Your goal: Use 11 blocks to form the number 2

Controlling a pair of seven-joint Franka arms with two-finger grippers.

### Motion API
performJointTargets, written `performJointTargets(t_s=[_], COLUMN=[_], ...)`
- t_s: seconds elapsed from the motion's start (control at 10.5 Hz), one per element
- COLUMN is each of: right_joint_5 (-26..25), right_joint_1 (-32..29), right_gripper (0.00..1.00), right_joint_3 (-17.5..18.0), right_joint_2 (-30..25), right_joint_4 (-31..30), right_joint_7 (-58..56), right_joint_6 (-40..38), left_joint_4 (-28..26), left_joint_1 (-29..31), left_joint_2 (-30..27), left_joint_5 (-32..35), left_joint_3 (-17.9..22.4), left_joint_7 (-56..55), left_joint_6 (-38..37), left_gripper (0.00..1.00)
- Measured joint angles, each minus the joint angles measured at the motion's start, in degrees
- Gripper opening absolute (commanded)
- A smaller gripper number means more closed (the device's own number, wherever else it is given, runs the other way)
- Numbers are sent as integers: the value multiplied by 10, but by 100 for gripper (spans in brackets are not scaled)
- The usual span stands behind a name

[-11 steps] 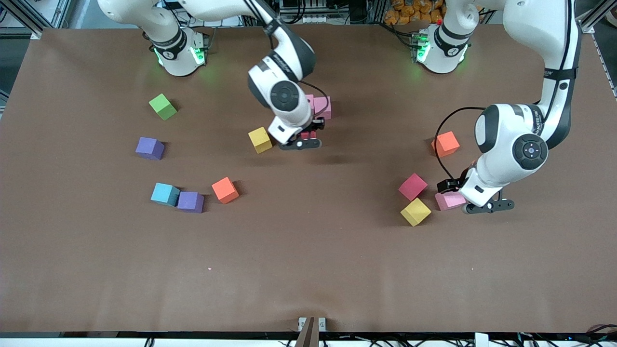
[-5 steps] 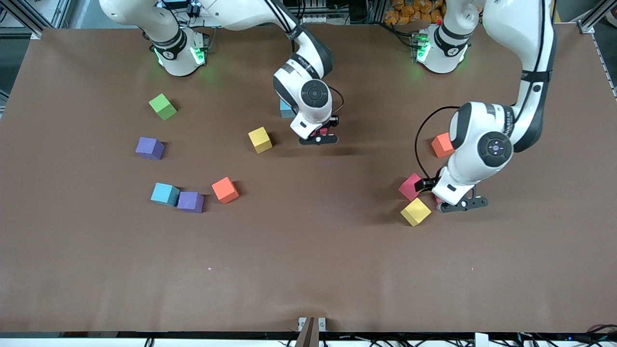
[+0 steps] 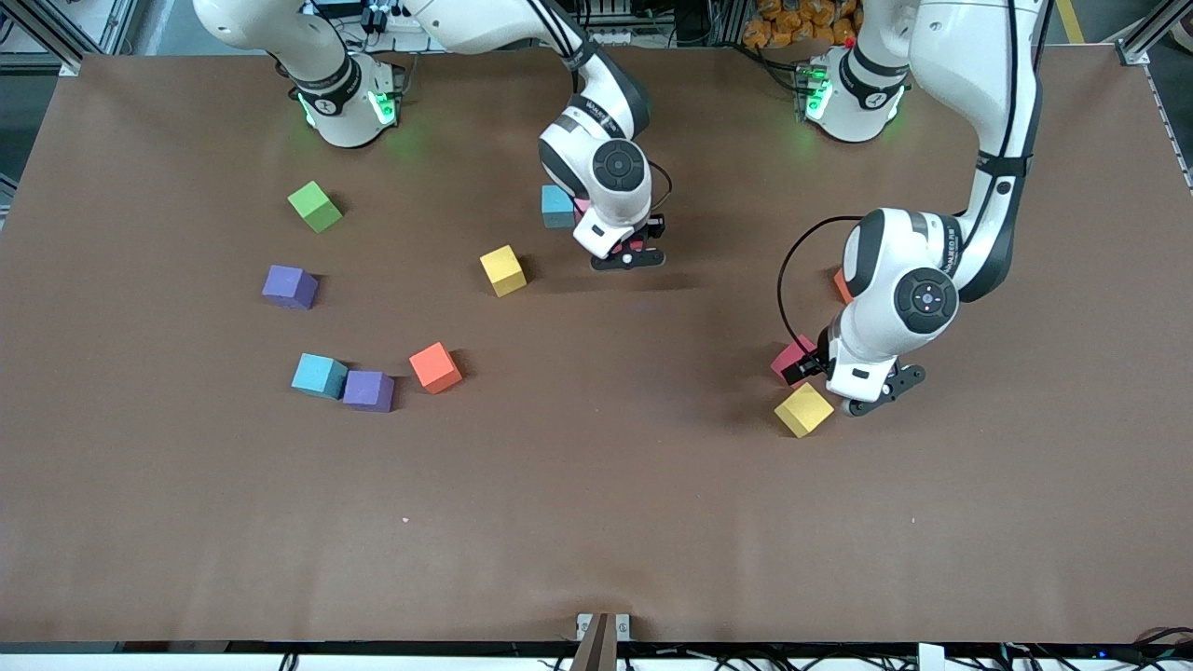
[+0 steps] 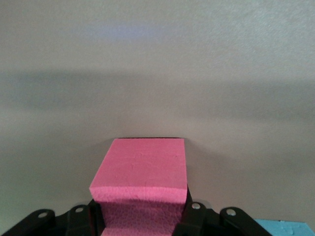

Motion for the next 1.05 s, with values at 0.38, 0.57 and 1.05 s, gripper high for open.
performJointTargets(t_s=[0.38,0.57,1.05], right_joint_5=[-1,-1,-1], right_joint_1=[4,8,17], right_gripper=[11,11,14], right_joint_3=[0,0,-2], right_joint_2=[-1,-3,-7], right_joint_4=[-2,-6,-12], right_joint_7=[0,3,18], right_joint_6=[-1,-1,-4], left_joint_4=[-12,-17,-20], left_joint_1=[0,-6,-17], left_joint_2=[18,32,42], left_joint_5=[-8,-13,-21], left_joint_3=[0,-1,-7], left_joint_7=[-34,-54,-81], left_joint_6=[32,48,55], left_gripper=[100,100,76])
